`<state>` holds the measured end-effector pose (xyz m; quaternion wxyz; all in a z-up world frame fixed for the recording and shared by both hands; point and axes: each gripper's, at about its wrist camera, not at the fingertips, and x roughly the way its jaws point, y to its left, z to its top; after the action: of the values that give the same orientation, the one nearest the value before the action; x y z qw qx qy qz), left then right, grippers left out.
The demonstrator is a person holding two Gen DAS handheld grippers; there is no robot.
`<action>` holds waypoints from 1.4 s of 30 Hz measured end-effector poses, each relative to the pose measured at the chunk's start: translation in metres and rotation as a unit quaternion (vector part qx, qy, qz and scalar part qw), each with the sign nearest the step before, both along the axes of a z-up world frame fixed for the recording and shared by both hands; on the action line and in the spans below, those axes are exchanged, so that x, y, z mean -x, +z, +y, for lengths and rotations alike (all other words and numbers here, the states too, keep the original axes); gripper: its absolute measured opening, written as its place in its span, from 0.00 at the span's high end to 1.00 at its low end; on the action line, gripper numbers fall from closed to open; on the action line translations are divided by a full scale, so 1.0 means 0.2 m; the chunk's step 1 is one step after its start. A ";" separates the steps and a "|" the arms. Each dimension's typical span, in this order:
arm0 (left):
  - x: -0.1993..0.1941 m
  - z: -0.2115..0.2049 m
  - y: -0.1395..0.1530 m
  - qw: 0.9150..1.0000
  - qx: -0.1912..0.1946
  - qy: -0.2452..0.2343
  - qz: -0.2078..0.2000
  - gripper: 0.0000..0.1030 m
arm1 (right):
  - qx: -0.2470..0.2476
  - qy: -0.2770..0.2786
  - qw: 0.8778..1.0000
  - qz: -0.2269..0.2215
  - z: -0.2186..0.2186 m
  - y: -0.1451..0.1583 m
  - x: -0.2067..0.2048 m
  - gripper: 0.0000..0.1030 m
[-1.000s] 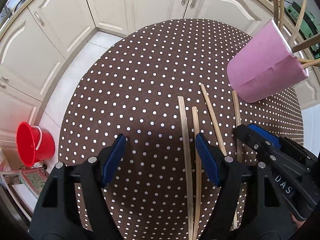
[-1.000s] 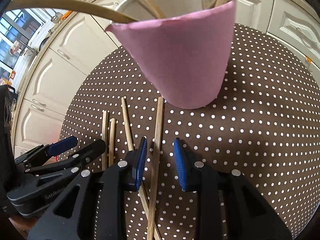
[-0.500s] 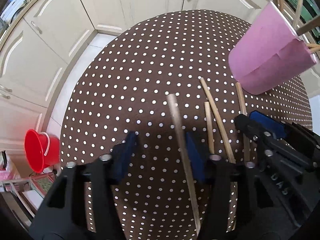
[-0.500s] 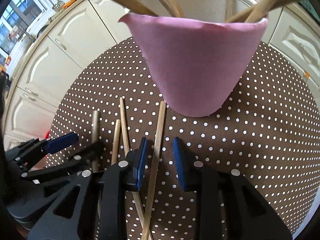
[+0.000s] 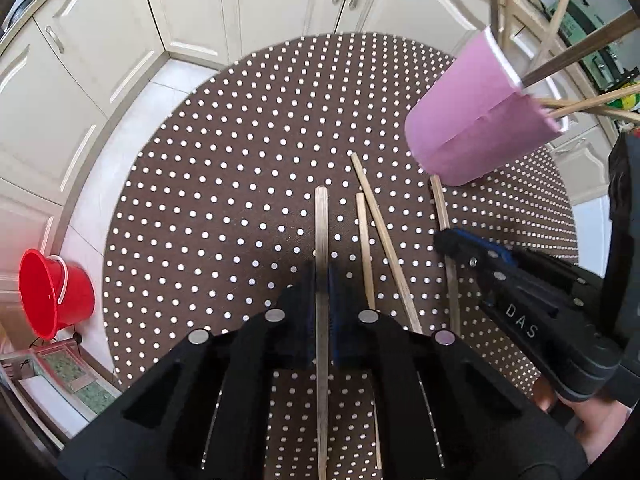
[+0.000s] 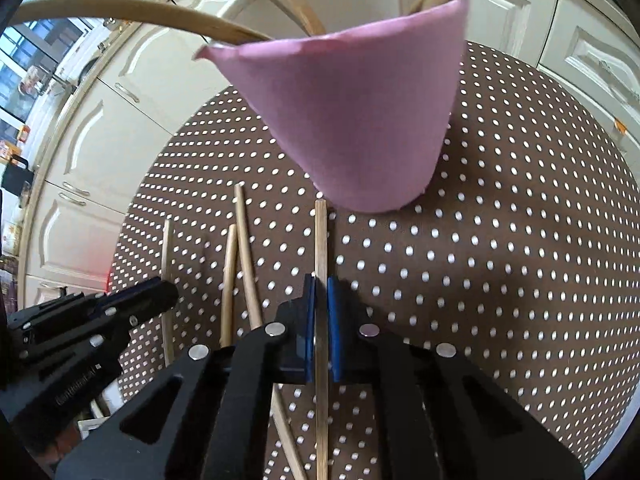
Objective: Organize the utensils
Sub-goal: 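Lower both tools to the table and grasp a chopstick with each, then raise the held chopsticks upright and lower them into the pink cup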
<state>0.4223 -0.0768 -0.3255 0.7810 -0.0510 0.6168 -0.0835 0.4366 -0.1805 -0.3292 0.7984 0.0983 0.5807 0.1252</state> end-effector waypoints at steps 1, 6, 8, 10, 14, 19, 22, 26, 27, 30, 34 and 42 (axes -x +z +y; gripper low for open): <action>0.01 0.01 0.02 1.000 0.003 0.000 -0.004 0.94 | -0.008 0.000 1.000 0.000 -0.01 0.01 0.01 0.95; 0.07 0.07 0.16 1.000 0.015 -0.001 -0.027 0.94 | -0.026 -0.002 0.999 -0.018 -0.03 0.13 0.10 0.95; 0.12 0.10 0.24 0.999 0.019 -0.001 -0.038 0.94 | -0.032 -0.002 0.999 -0.029 -0.04 0.19 0.13 0.95; 0.16 0.12 0.34 0.998 0.021 0.002 -0.057 0.94 | -0.038 -0.002 0.998 -0.046 -0.05 0.27 0.17 0.95; 0.22 0.17 0.54 0.995 0.036 0.001 -0.091 0.94 | -0.044 -0.008 0.996 -0.079 -0.07 0.42 0.24 0.95; 0.30 0.17 0.73 0.990 0.043 -0.011 -0.131 0.94 | -0.041 -0.011 0.991 -0.126 -0.12 0.62 0.36 0.95; 0.36 0.18 0.83 0.987 0.053 -0.018 -0.150 0.94 | -0.040 -0.014 0.988 -0.148 -0.11 0.71 0.41 0.95; 0.40 0.17 0.91 0.983 0.059 -0.027 -0.172 0.94 | -0.037 -0.015 0.984 -0.174 -0.12 0.79 0.45 0.95; 0.40 0.16 0.93 0.982 0.061 -0.029 -0.177 0.94 | -0.037 -0.016 0.983 -0.179 -0.13 0.81 0.45 0.95; 0.41 0.16 1.01 0.978 0.065 -0.035 -0.194 0.94 | -0.035 -0.017 0.979 -0.199 -0.14 0.88 0.48 0.95; 0.41 0.13 1.10 0.973 0.068 -0.044 -0.215 0.94 | -0.032 -0.021 0.973 -0.226 -0.16 0.99 0.50 0.95; 0.37 0.05 1.28 0.963 0.079 -0.056 -0.252 0.94 | -0.021 -0.032 0.961 -0.275 -0.25 1.17 0.50 0.95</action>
<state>0.3486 -0.0661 -0.0692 0.8988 -0.0553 0.3934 -0.1856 0.3360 -0.2295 -0.0956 0.9285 0.0954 0.3329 0.1336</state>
